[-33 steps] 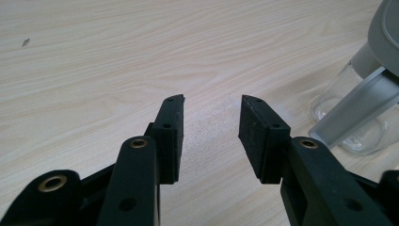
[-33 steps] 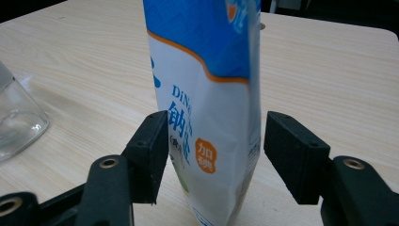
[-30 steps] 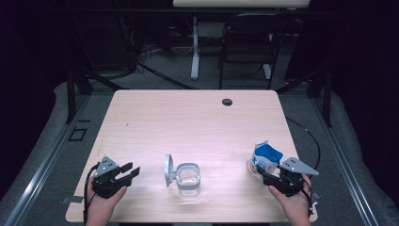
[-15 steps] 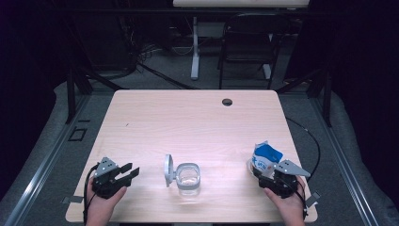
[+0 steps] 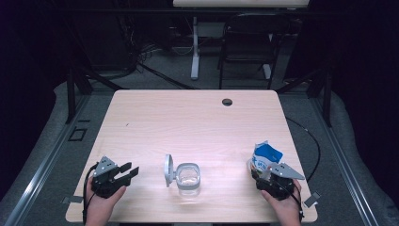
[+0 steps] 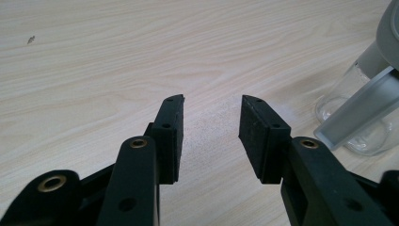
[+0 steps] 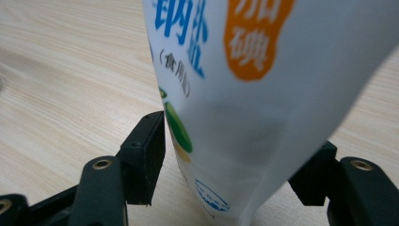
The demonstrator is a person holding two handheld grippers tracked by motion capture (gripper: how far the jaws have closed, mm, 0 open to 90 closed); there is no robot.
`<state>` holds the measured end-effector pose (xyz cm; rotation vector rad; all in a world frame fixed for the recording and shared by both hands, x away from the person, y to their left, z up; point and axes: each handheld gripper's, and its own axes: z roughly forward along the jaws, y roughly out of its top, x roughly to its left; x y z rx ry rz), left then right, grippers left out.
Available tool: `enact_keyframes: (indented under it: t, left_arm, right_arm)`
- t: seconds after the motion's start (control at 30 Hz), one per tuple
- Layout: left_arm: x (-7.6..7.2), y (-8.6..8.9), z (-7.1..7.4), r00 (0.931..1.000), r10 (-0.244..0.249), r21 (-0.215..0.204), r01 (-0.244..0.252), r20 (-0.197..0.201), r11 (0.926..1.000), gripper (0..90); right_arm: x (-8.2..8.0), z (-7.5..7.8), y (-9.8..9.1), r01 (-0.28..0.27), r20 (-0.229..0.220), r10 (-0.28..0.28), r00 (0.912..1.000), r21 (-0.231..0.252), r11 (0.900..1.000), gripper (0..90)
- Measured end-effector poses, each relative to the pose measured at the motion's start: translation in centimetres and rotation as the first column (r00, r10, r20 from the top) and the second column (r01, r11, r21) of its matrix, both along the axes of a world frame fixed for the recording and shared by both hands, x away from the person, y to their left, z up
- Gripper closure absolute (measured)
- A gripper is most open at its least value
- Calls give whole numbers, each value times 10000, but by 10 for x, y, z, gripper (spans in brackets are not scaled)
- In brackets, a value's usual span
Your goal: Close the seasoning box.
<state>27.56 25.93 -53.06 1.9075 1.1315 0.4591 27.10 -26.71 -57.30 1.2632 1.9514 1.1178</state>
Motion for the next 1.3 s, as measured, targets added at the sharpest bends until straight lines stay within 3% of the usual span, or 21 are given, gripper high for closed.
enact_keyframes:
  t: [0.27,0.4,0.6,1.0,1.3]
  left_arm:
    - [0,0,-2,10000,49,-21,-49,-58,10000,606]
    - [0,1,-2,10000,42,-2,-42,-45,10000,606]
    - [0,1,-2,10000,66,-13,-66,-45,10000,606]
    - [-1,3,-3,9999,93,-16,-93,-40,10000,606]
    - [-1,5,-6,9998,137,-99,-138,-138,9999,606]
  right_arm:
    - [1,-8,1,79,216,-78,9997,-44,10000,372]
    - [3,-11,0,112,280,-121,9995,310,9995,374]
    - [5,-11,0,76,249,-87,9997,442,9990,377]
    - [5,-10,-1,32,218,-37,9998,208,9998,412]
    - [6,-11,-2,-229,273,221,9994,307,9993,436]
